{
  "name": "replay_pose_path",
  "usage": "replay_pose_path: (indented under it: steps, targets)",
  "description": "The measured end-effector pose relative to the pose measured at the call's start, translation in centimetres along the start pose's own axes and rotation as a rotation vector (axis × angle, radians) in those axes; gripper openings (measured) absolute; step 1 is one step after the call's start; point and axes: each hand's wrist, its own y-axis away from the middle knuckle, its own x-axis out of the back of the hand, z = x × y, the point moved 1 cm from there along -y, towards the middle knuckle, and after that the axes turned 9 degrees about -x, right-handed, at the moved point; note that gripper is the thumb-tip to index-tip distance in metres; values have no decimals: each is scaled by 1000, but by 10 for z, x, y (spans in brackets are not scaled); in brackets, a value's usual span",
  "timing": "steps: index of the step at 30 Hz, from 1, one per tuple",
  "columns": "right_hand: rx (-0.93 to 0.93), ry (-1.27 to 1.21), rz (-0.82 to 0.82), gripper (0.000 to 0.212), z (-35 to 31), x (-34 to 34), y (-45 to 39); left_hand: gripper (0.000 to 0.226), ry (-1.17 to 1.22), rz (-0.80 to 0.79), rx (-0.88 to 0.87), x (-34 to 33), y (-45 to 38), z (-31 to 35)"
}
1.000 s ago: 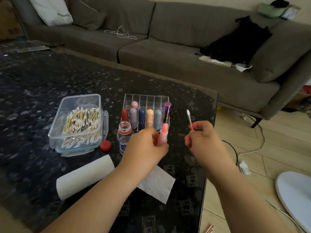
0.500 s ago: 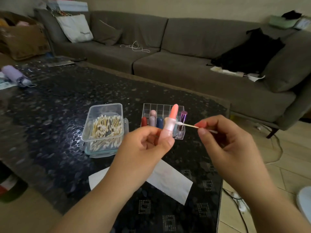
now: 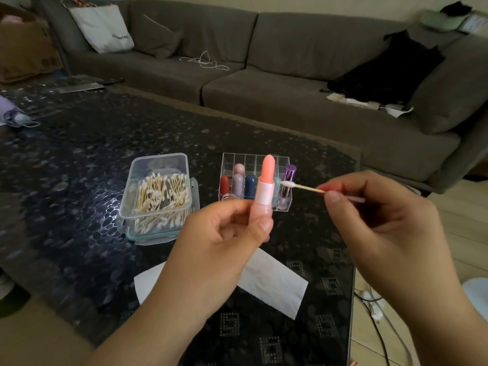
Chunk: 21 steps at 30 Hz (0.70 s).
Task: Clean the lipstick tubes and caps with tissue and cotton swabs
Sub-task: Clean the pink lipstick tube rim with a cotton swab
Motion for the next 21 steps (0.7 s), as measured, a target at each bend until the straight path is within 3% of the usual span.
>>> replay_pose_path:
  steps: [21]
  targets:
    - [3, 2, -5, 14, 4, 2, -4, 27, 27, -42, -24, -2, 3, 4]
